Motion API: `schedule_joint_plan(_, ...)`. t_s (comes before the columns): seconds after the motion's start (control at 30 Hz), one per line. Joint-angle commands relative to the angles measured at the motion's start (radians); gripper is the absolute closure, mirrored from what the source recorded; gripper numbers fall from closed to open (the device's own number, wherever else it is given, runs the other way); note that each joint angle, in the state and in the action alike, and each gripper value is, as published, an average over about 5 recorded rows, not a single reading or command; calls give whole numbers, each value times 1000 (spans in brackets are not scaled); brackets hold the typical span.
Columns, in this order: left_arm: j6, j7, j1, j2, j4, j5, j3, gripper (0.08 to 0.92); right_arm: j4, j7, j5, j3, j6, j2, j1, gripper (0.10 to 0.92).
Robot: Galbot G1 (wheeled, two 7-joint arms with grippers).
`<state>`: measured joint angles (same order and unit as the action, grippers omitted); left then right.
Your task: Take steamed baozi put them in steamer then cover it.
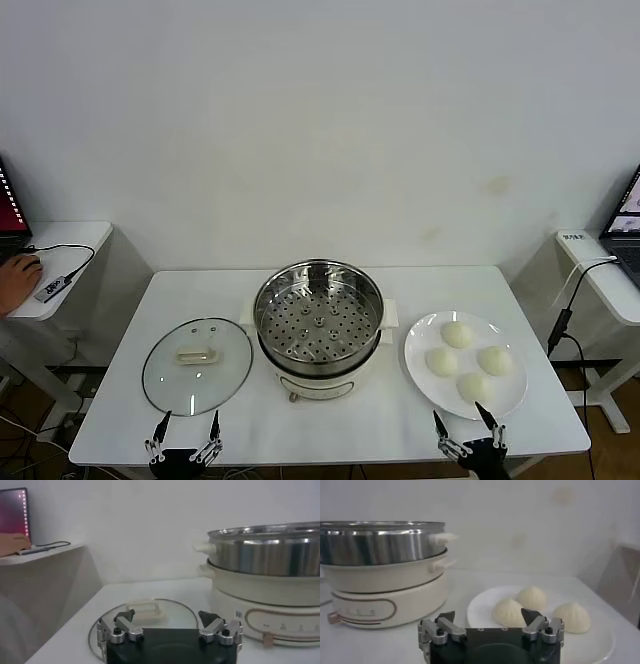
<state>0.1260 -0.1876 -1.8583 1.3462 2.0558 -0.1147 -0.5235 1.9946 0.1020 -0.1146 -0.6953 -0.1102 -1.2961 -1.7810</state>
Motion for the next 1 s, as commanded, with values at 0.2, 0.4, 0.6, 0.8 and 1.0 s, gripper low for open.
schedule_joint_plan(0.2,-11,-6,35,-3,14,34,5,177,-13,9,301,-72,121,196,204,203)
schedule_joint_plan(0.4,-15,-7,69,-5,13,73,4,177,-113,184,484,-60,143,387,379,203)
schedule_joint_plan(0.6,-10,-4,95,5,3,88,-1,177,-222,415,540,31,183,601,567,203)
schedule_joint_plan(0.8,-14,6,91,7,2,134,5,177,-343,633,493,258,213,795,795,203)
schedule_joint_plan(1.0,-15,2,82,6,5,154,0,177,-447,817,469,630,245,857,1129,203)
